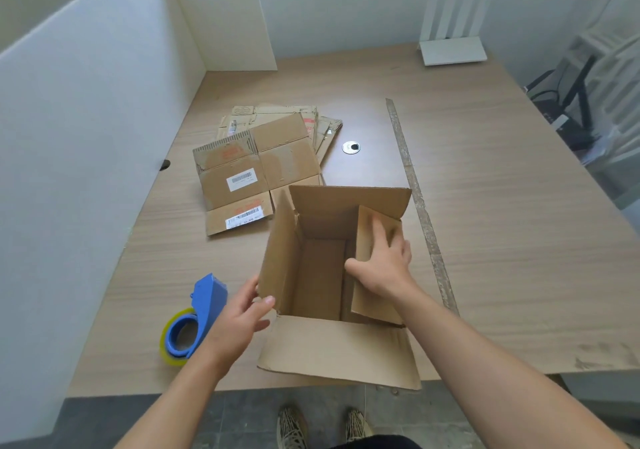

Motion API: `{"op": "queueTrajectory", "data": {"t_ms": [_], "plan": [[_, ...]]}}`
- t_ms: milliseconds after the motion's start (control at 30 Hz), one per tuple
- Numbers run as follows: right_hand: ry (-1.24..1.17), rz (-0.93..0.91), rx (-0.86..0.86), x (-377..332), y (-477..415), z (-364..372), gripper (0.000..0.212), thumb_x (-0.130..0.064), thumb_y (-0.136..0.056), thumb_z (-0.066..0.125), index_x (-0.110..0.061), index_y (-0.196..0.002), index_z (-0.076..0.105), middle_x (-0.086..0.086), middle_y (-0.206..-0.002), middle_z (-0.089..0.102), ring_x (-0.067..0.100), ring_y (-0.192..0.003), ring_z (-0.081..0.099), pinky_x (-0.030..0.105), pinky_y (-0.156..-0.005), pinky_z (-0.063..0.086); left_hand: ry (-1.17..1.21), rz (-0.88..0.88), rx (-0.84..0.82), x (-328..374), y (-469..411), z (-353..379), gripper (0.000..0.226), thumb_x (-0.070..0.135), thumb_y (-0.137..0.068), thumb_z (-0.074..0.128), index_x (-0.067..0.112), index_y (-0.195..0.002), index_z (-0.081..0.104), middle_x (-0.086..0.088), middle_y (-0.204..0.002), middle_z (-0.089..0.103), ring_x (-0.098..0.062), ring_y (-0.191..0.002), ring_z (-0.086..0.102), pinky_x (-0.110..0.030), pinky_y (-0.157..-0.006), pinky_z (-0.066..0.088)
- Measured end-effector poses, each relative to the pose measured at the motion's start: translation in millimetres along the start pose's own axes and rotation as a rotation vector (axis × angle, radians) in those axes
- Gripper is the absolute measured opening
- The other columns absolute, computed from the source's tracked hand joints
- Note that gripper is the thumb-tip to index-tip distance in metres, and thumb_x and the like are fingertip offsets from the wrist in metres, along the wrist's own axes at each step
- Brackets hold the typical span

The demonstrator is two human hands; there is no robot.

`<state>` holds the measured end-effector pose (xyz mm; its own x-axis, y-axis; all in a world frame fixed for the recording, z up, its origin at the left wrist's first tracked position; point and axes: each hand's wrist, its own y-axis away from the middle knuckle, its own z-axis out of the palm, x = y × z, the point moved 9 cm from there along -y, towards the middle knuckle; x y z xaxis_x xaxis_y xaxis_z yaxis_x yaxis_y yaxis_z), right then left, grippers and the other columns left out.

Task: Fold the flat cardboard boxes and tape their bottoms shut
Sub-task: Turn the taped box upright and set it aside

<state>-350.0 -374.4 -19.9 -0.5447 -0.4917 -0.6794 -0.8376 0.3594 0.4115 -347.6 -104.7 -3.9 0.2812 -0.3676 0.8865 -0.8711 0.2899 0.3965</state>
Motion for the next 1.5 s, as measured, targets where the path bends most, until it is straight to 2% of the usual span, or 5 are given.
{"op": "queueTrajectory", "data": {"t_ms": [167,333,467,1067,1500], "plan": [[-0.546,-0.169,-0.057,18,9,-41,0.084,-0.043,-0.074,0.063,-0.056,-0.148,0.024,-0.013,-0.157,0.028,0.006,-0.139,0.034,0.042,-0.110,0.036,-0.200,-0.008,-0.004,-37,14,-25,0.058,-0.003,-0.092,0.052,0.045,-0.125,0.052,0.020,-0.123,0.063,-0.011,-0.121,0.059,-0.025,-0.089,0.049],[-0.774,-0.161,-0.089,41,16,-52,0.061,-0.061,-0.072,0.068,-0.062,-0.130,0.048,-0.016,-0.134,0.058,0.004,-0.118,0.060,0.037,-0.079,0.058,-0.512,0.152,-0.195,-32,16,5,0.110,0.064,-0.062,0.083,0.074,-0.136,0.004,0.058,-0.134,0.018,0.028,-0.126,0.025,-0.008,-0.096,0.036],[-0.938,-0.110,-0.054,69,13,-53,0.071,-0.059,-0.076,0.071,-0.042,-0.141,0.047,-0.005,-0.149,0.049,0.017,-0.134,0.050,0.046,-0.104,0.048,-0.423,0.218,-0.124,-14,2,21,0.129,0.071,-0.051,0.085,0.052,-0.149,0.003,0.041,-0.146,0.021,0.018,-0.132,0.026,-0.024,-0.110,0.032],[-0.843,-0.190,0.001,72,51,-49,0.037,-0.061,-0.087,0.052,-0.048,-0.121,0.059,-0.010,-0.129,0.062,0.007,-0.120,0.059,0.031,-0.075,0.057,-0.020,0.119,0.107,-4,-25,14,0.062,0.048,-0.068,0.081,0.044,-0.124,0.054,0.019,-0.114,0.067,0.005,-0.103,0.061,-0.021,-0.085,0.051],[-0.597,-0.114,0.083,84,64,-15,0.078,-0.041,-0.080,0.080,-0.032,-0.145,0.038,-0.009,-0.140,0.053,0.015,-0.134,0.047,0.042,-0.111,0.041,-0.023,0.121,0.085,-7,-38,24,0.058,0.048,-0.074,0.081,0.034,-0.126,0.058,0.018,-0.111,0.069,-0.007,-0.103,0.064,-0.028,-0.084,0.053]]}}
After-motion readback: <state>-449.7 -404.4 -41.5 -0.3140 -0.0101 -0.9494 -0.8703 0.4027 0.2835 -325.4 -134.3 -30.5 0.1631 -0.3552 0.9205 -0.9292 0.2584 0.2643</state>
